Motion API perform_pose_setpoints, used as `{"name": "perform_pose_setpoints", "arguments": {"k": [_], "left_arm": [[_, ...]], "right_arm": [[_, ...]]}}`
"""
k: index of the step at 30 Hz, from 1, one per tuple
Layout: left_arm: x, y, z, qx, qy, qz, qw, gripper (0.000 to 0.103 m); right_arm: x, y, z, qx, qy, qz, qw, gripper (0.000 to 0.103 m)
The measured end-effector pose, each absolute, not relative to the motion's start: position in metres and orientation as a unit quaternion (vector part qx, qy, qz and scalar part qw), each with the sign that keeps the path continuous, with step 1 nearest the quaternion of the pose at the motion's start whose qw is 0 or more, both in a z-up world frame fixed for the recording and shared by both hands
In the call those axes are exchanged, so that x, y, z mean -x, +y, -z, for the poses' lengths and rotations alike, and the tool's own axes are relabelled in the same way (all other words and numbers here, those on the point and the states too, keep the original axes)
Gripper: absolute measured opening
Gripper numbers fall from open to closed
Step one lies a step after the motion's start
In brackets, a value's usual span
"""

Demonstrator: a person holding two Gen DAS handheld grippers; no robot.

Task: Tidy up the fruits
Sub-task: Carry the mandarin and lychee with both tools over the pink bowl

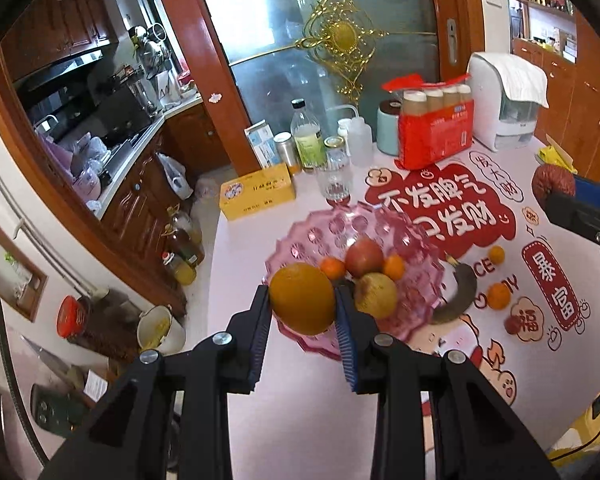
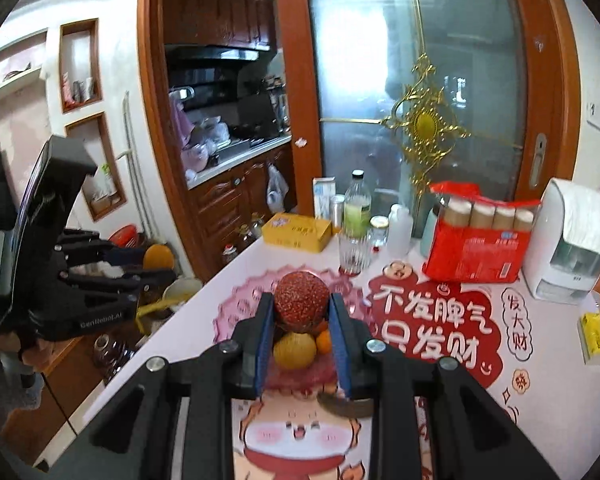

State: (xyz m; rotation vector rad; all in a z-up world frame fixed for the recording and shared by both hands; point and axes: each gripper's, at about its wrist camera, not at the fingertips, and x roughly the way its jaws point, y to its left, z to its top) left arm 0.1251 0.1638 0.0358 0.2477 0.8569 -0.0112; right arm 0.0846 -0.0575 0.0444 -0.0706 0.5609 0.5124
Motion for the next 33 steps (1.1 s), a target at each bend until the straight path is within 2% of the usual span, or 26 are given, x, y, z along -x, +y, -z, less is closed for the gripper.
{"name": "perform_pose_setpoints", "arguments": {"k": [6, 22, 33], "left_arm": [[-0.165, 0.187, -0.007, -0.098, 0.432, 0.037, 0.896, 0.03], [-0.269, 0.192, 0.145, -0.033, 0.537, 0.094, 0.838, 0.03], [-0.297, 0.189, 0.183, -0.02, 0.554, 0.109, 0.825, 0.033]], "right_arm": [[-0.114, -0.024, -0.03, 0.031, 0.291, -0.21, 0.933, 0.027], [-0.206, 0.009, 0.104, 0.02, 0.454, -0.142, 0.879, 0.027], [-0.231, 0.019, 0.156, 0.016, 0.506, -0.127, 0.853, 0.027]]}}
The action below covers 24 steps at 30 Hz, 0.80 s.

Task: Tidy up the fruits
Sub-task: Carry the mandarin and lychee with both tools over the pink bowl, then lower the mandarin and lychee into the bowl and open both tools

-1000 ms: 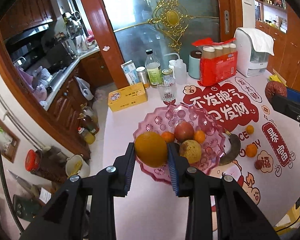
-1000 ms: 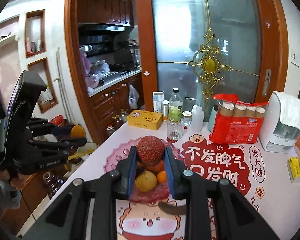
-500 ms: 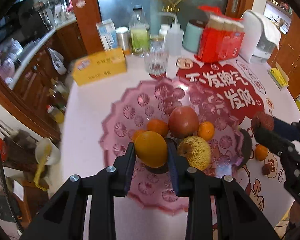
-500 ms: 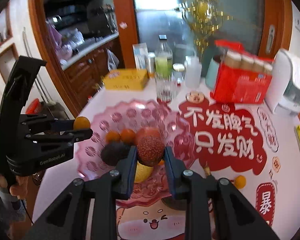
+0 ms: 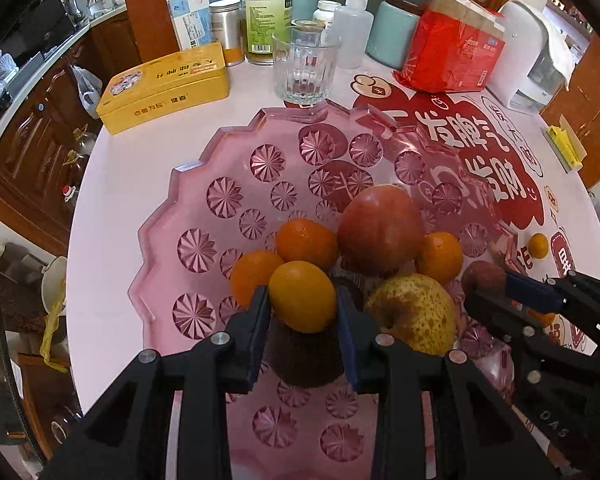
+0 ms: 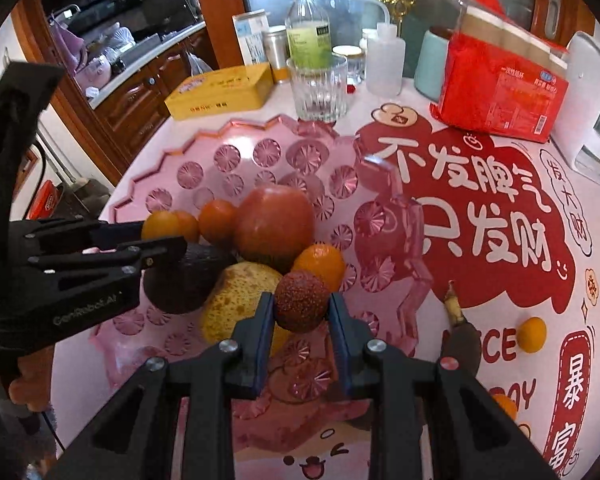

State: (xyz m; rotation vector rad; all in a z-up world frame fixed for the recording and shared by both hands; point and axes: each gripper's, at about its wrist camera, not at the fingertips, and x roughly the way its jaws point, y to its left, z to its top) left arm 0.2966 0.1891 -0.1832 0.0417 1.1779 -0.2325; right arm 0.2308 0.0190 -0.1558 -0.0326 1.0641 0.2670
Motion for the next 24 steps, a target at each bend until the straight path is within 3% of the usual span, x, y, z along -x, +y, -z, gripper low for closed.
{"name": "perform_pose_setpoints", "arguments": {"k": [2, 4, 5, 7, 9, 13, 24], "left_arm": [[-0.297, 0.19, 0.184, -0.017, 0.554, 0.11, 0.825, 0.038], [-0.296, 0.19, 0.186, -0.018, 0.553, 0.107, 0.826, 0.059], [-0.296, 0.19, 0.186, -0.017, 0.552, 0.105, 0.827, 0.064], [-0.294, 0.191, 0.185, -0.016, 0.548, 0.102, 0.83, 0.076], [-0.293, 0.192, 0.183, -0.013, 0.547, 0.101, 0.831, 0.082], [-0.292, 0.195, 0.18, -0.003, 0.549, 0.095, 0.831, 0.087], [-0.277, 0.199, 0.167, 0.01, 0.544, 0.08, 0.835, 0.087]], "right_arm": [[-0.233, 0.021, 0.16, 0.019, 0.51, -0.126, 0.851, 0.028], [-0.235, 0.024, 0.163, 0.022, 0.513, -0.126, 0.849, 0.029], [-0.235, 0.024, 0.163, 0.024, 0.51, -0.125, 0.85, 0.03], [-0.233, 0.025, 0.161, 0.023, 0.506, -0.13, 0.853, 0.039], [-0.233, 0.025, 0.158, 0.018, 0.502, -0.134, 0.854, 0.046], [-0.228, 0.026, 0.151, 0.017, 0.487, -0.135, 0.863, 0.052], [-0.218, 0.023, 0.139, 0.008, 0.476, -0.137, 0.869, 0.052]]}}
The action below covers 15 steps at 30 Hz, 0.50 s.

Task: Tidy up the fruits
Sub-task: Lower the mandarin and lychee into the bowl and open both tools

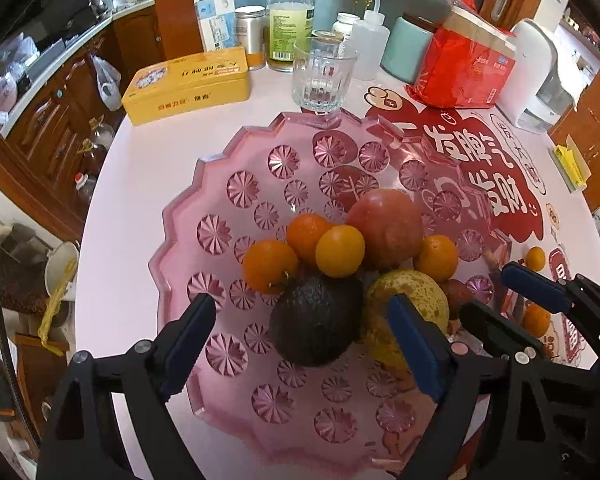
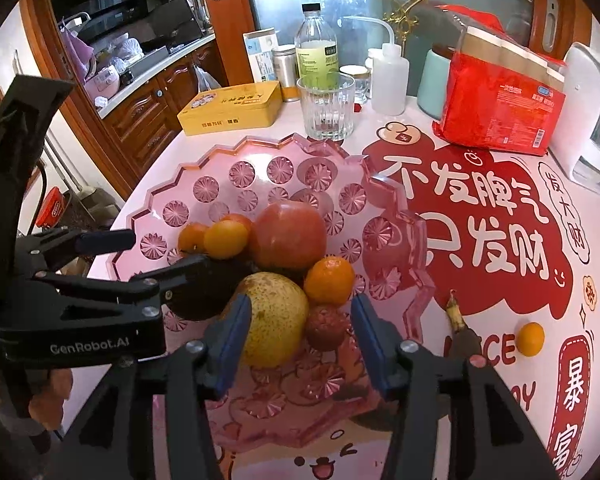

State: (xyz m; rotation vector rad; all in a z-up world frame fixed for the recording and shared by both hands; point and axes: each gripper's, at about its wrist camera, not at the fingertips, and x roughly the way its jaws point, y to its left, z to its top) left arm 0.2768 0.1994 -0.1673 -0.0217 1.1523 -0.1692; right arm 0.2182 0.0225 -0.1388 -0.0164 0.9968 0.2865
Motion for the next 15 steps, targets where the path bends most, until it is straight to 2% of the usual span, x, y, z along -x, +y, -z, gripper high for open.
{"name": "perform_pose_setpoints", "arguments": {"k": [15], "left_arm": [[-0.234, 0.207, 0.143, 0.052, 0.509, 0.071, 0.856, 0.087]], "right_arm": [[-0.193, 0.016, 0.123, -0.009, 0.463, -0.144, 0.875, 0.052]]}}
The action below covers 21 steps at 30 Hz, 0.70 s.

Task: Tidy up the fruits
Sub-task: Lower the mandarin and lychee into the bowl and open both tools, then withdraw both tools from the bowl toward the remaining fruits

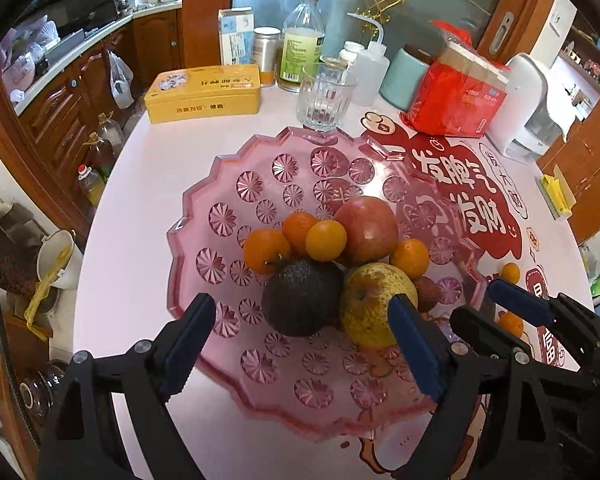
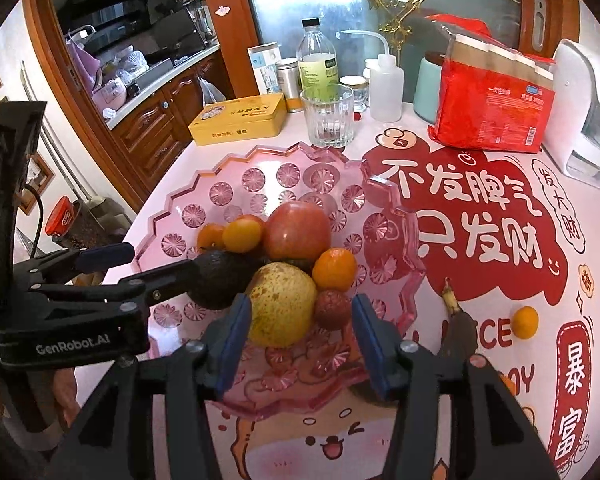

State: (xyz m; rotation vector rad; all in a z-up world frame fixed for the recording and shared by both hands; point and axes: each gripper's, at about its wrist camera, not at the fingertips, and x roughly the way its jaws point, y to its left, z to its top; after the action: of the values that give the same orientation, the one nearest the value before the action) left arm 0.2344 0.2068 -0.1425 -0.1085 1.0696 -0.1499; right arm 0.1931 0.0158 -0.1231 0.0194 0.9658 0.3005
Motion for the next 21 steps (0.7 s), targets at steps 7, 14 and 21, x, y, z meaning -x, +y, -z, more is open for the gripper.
{"name": "perform_pose_setpoints", "arguments": {"k": [7, 14, 21], "left_arm": [[-0.212, 0.202, 0.142, 0.033, 0.527, 0.074, 0.846, 0.087], [-0.186, 0.203, 0.136, 0.032, 0.531, 0.06, 0.845, 0.087], [-0.155, 0.208, 0.104, 0.036, 0.489, 0.026, 0.871, 0.087]], "right_arm": [[-0.175, 0.014, 0.118, -0.011, 0.458, -0.15, 0.876, 0.052], [-0.15, 0.004, 0.107, -0.019, 0.454, -0.151, 0.878, 0.052], [-0.12, -0.007, 0.093, -0.024, 0.449, -0.154, 0.88, 0.052]]}}
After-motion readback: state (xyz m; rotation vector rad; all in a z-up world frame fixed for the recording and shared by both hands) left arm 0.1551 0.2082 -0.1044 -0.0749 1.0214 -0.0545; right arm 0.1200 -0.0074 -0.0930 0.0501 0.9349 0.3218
